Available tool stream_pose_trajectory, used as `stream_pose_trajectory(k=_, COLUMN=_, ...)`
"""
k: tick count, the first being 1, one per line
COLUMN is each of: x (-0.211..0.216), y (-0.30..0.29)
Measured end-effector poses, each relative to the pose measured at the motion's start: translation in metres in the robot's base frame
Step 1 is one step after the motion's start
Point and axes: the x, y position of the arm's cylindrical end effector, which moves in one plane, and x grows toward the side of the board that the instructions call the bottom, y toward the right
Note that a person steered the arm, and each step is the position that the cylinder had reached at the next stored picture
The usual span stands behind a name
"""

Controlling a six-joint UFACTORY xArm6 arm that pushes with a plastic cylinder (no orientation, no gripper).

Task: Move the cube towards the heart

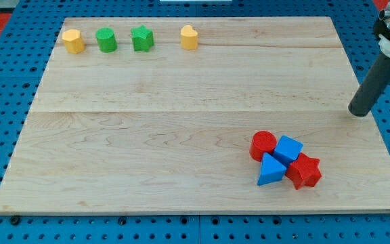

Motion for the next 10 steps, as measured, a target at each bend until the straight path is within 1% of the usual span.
stream_pose_trajectory(k=1, x=0.015, y=-0.001)
stream_pose_trajectory(k=2, x=0.086, y=-0.025)
stream_pose_trajectory(k=3, x=0.151, y=-0.078)
stream_pose_trajectory(k=4, x=0.142, y=-0.115)
stream_pose_trajectory(k=5, x=0.11, y=-0.126)
stream_pose_trajectory(k=6, x=0.108, y=-0.125)
stream_pose_trajectory(k=7, x=0.085, y=-0.124)
stream_pose_trajectory(k=8, x=0.096, y=-0.14)
stream_pose_trajectory(k=10, x=0.078, y=-0.172)
